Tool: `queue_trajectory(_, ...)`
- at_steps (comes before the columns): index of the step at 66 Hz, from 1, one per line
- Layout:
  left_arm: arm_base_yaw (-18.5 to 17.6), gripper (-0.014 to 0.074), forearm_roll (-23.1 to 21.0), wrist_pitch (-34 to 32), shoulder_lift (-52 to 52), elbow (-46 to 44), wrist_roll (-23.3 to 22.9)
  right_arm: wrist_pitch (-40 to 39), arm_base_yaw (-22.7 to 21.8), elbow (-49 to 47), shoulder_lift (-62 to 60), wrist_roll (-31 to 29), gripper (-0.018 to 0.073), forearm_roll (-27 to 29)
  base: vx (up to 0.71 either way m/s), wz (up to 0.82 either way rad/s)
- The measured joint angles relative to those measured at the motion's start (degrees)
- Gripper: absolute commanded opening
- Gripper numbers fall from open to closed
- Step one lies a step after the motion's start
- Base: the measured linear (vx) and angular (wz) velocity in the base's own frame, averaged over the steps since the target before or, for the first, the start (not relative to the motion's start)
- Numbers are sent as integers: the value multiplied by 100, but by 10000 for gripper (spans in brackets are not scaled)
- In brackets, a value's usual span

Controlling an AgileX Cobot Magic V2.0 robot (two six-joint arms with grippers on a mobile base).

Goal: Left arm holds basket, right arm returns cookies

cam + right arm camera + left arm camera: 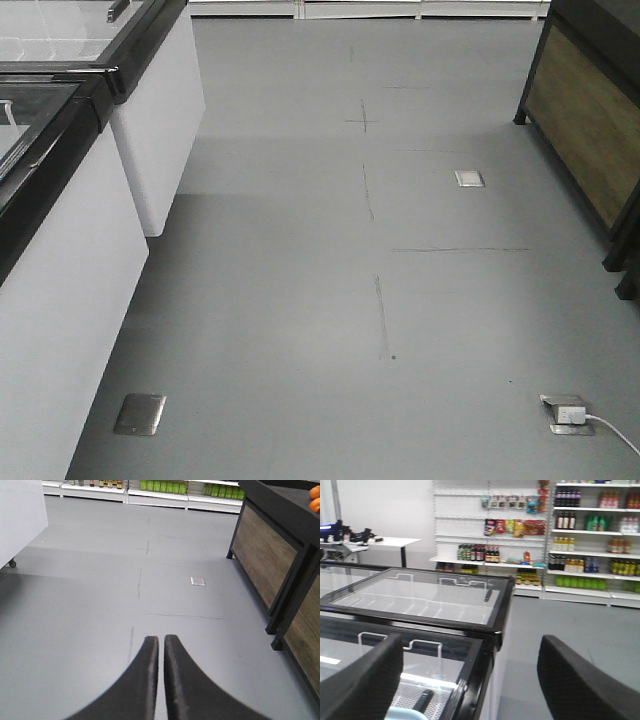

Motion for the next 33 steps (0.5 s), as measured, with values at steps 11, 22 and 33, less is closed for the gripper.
queue_trajectory(11,740,523,0,0,0,0,-536,0,0,0,0,0,4,0,0,0)
queue_trajectory(22,1277,523,0,123,0,0,-1613,0,0,0,0,0,4,0,0,0)
queue_trajectory(33,1632,523,0,425,0,0,-3222,0,0,0,0,0,4,0,0,0)
